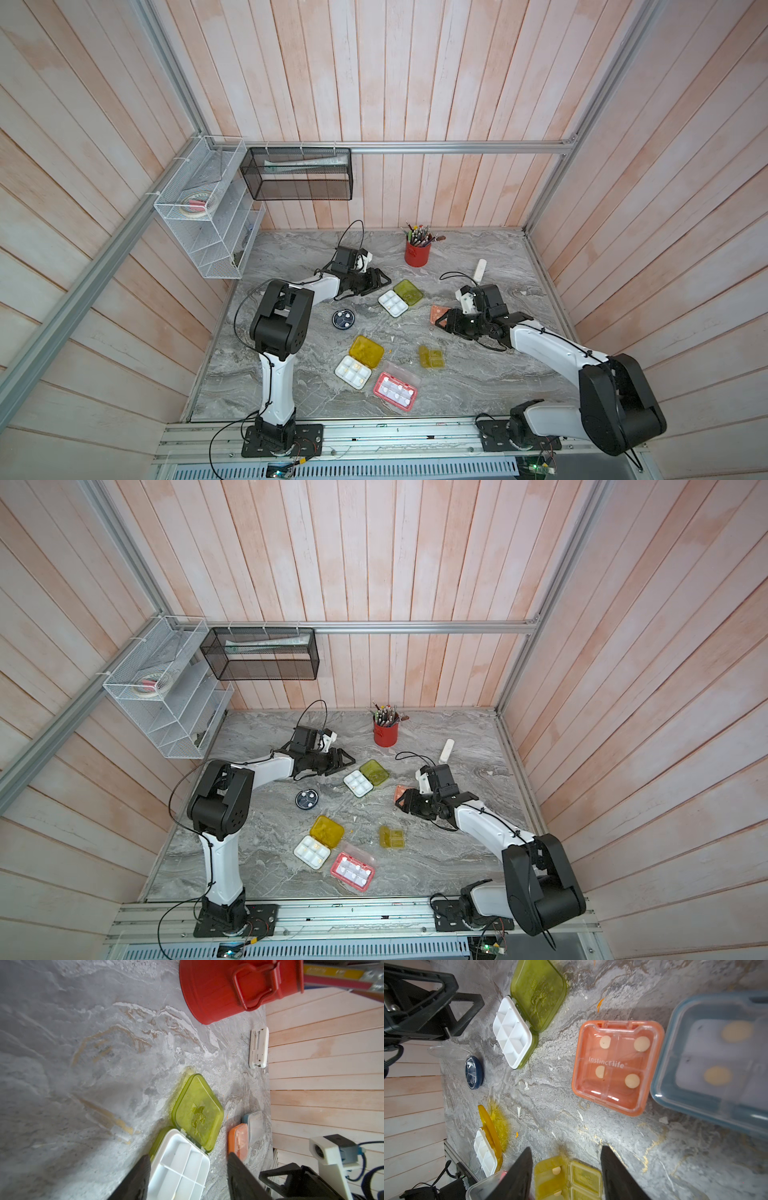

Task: Close pillboxes
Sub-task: Adjust the pillbox at the center of the board.

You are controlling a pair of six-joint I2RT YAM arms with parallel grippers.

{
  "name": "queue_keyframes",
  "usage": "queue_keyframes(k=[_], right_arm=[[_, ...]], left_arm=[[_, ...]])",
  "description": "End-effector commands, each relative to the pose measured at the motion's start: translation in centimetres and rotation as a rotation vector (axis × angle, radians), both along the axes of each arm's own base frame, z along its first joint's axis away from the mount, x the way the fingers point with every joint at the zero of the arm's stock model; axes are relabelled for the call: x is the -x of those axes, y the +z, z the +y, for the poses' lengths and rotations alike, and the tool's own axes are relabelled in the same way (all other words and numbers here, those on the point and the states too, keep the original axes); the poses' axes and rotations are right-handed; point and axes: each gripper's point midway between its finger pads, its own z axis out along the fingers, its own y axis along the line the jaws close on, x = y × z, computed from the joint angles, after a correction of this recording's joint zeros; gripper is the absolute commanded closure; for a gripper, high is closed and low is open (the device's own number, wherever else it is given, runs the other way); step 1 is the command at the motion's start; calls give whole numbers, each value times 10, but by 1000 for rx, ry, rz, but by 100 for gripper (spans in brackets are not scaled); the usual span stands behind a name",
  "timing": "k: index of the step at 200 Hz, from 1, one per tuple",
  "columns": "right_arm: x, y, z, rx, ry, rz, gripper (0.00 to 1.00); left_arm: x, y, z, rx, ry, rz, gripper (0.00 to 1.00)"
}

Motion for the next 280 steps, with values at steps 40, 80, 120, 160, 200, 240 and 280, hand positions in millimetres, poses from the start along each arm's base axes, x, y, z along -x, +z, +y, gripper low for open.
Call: queue_keyframes(k=[40,80,120,160,200,240,280], right_arm=[[-4,11,-3,19,-7,-28,45],[-2,12,-4,22,-8,-30,45],[-2,14,-5,28,-13,-36,44],[-5,17,-4,23,-13,-40,44],[-7,20,-4,25,-11,-47,44],[-9,19,-3,20,-13,-47,44],[-21,23,4,4,-3,-52,44]], left_arm=[[-2,-10,-7,41,-16,15,38],[3,-17,-7,44,-14,29,38],[8,-18,-13,44,-24,32,38],[19,-30,-17,29,-32,50,38],[28,-33,-17,31,-32,58,38],[40,-26,-25,48,-43,61,38],[64,-19,-38,73,-62,63,38]])
